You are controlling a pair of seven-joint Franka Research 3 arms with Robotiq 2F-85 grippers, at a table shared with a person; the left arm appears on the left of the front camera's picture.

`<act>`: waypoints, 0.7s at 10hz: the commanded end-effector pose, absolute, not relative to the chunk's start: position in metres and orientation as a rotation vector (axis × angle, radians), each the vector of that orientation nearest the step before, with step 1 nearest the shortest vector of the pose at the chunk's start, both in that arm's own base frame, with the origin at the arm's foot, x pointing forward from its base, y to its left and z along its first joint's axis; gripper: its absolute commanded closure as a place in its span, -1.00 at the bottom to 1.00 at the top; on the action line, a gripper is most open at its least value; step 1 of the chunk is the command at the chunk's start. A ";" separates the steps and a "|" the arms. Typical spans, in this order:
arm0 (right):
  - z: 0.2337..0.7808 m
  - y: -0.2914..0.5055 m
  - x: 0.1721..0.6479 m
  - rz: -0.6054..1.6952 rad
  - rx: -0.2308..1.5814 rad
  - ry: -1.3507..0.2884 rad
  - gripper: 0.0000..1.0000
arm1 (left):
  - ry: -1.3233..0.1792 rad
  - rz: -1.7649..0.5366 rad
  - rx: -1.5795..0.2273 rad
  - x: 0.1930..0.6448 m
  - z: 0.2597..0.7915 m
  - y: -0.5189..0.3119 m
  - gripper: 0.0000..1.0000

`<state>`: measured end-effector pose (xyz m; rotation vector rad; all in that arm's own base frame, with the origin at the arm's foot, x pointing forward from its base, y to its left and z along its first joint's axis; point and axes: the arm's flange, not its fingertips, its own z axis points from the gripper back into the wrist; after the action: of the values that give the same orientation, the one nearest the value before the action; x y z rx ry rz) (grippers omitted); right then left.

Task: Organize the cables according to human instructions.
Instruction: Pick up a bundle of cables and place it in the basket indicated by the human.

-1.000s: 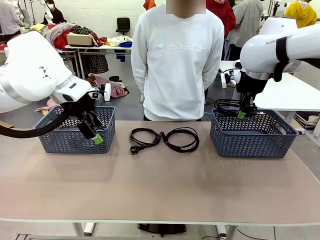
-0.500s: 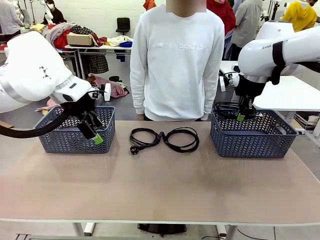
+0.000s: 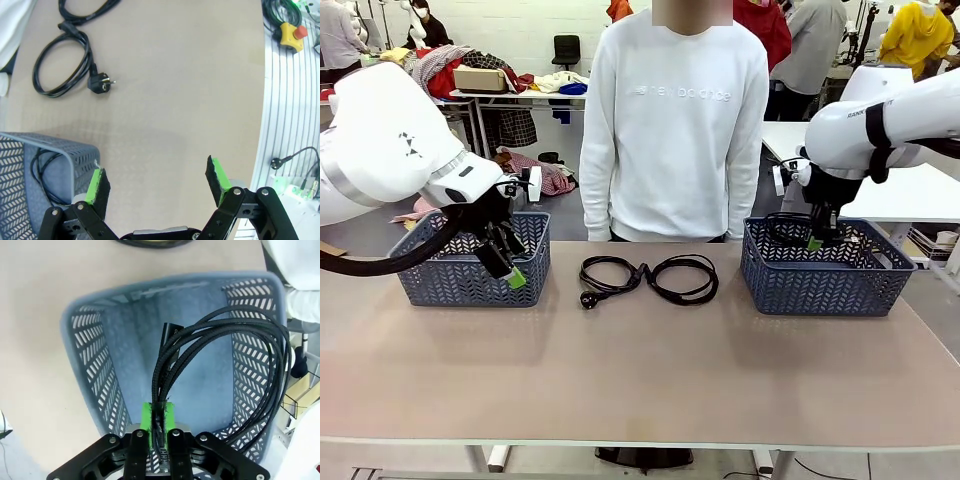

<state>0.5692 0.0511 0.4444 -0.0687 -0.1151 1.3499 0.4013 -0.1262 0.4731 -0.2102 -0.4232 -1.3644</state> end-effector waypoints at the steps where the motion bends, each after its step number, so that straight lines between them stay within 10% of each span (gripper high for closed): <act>1: 0.442 0.044 0.576 1.383 -0.064 -0.125 0.76 | -0.428 -1.361 -0.205 0.402 0.474 -0.125 -1.00; 4: 0.432 0.040 0.582 1.380 -0.044 -0.118 0.76 | -0.428 -1.361 -0.205 0.402 0.474 -0.125 -1.00; 7: 0.433 0.041 0.582 1.374 -0.047 -0.105 0.25 | -0.428 -1.361 -0.205 0.402 0.474 -0.125 -1.00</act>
<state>0.5761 0.0437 0.4256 -0.0497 -0.0882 1.3525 0.4014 -0.1262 0.4731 -0.2102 -0.4232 -1.3644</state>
